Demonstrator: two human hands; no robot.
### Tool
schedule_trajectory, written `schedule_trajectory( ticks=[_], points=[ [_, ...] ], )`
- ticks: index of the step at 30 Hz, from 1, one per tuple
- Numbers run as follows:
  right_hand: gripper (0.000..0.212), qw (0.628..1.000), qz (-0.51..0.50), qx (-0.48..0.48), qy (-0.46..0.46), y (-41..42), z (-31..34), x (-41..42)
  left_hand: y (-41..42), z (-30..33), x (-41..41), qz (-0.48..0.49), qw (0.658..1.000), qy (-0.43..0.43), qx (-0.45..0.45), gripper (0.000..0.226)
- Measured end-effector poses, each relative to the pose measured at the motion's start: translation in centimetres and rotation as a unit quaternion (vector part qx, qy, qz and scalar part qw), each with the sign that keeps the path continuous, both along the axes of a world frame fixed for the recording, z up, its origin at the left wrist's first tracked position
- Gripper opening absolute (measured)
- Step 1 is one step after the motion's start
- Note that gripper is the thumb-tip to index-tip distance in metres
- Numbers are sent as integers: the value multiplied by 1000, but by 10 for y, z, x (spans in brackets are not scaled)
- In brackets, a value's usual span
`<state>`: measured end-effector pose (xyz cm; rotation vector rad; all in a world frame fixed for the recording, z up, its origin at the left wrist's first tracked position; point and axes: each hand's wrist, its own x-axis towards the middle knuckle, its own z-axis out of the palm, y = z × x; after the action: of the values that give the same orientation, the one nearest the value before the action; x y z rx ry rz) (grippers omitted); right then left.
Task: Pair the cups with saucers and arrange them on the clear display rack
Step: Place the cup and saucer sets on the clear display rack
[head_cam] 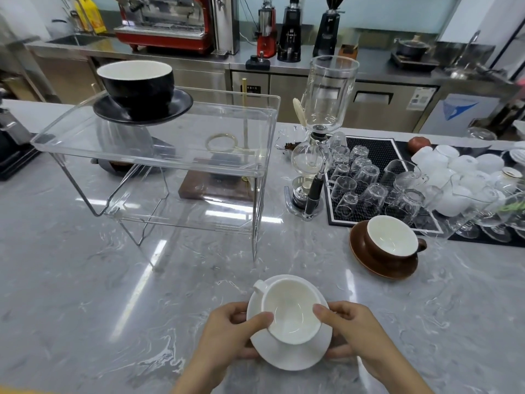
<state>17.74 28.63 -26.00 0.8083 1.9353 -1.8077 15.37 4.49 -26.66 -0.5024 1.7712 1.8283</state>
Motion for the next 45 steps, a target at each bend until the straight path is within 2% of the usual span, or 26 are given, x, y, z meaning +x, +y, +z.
schedule_trajectory(
  ticks=[3,9,13,19,25,28,31,35,37,39,42,45],
  points=[
    [44,1000,14,11,0,0,3,-3,0,4,0,6,1000,-2,9,49],
    [53,999,28,37,1,-4,7,-3,-6,7,2,12,1000,-13,23,50],
    [48,998,34,54,6,-19,10,-4,-19,8,5,30,999,-5,20,59],
    [43,995,63,72,39,-52,24,-14,-50,16,5,71,996,36,26,40],
    [40,992,84,45,81,-86,37,-24,-83,26,6,112,991,71,28,37],
    [50,990,90,29,101,-106,45,-30,-102,31,4,120,988,96,32,37],
    [61,988,91,23,126,-125,55,-35,-118,42,1,119,985,122,39,48],
    [46,982,90,18,164,-144,69,-38,-137,58,-3,126,980,146,41,63],
    [46,979,87,16,186,-153,78,-39,-145,66,-5,129,978,161,35,66],
    [49,975,82,10,205,-163,84,-41,-152,74,-7,132,974,181,26,66],
    [33,970,76,6,229,-172,90,-46,-158,85,-14,147,968,205,11,67],
    [27,967,65,10,246,-184,99,-54,-164,93,-25,162,960,227,-1,61]
  ],
)
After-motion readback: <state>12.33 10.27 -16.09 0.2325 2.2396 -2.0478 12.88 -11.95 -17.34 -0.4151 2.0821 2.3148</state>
